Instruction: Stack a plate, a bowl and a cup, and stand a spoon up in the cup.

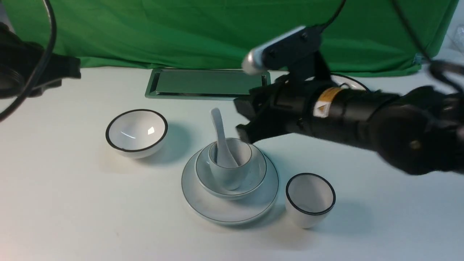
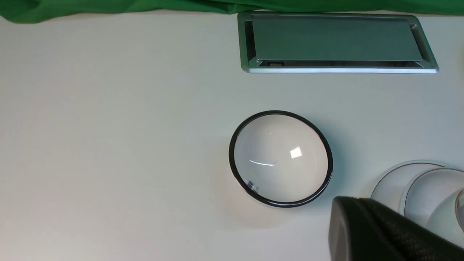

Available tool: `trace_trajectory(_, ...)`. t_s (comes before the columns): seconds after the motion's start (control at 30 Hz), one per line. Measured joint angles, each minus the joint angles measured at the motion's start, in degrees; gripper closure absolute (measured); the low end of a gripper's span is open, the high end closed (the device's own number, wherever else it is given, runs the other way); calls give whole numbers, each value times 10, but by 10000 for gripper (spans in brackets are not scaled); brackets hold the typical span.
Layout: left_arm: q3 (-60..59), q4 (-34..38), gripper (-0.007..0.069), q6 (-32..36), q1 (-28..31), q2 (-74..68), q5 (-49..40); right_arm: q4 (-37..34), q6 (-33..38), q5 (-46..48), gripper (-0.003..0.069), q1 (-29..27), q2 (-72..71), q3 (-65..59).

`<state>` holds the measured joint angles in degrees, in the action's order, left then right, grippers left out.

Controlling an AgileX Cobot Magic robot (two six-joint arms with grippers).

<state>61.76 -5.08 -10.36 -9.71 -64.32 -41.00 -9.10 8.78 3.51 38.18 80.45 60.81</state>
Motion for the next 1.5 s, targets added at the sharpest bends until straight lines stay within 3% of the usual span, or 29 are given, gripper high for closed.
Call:
trace_trajectory(0.07,0,0,622,1,0,0,0,0,-2,48,554,-17,-42,0)
trace_trajectory(0.1,0,1,622,8,0,0,0,13,-12,116,606,-51,-120,-6)
trace_trajectory(0.37,-53,36,622,40,0,57,46,142,-115,170,631,-144,-460,-187)
trace_trajectory(0.47,-94,48,622,42,0,104,80,157,-129,152,631,-152,-551,-262)
trace_trajectory(0.67,-267,98,622,42,0,321,181,163,-144,-35,607,-157,-724,-439)
trace_trajectory(0.8,-343,112,622,42,0,433,206,163,-146,-87,529,-157,-764,-476)
trace_trajectory(1.03,-387,127,622,44,0,535,212,165,-151,-86,426,-157,-769,-480)
trace_trajectory(1.5,-400,103,622,69,2,544,234,165,-153,-83,417,-157,-769,-480)
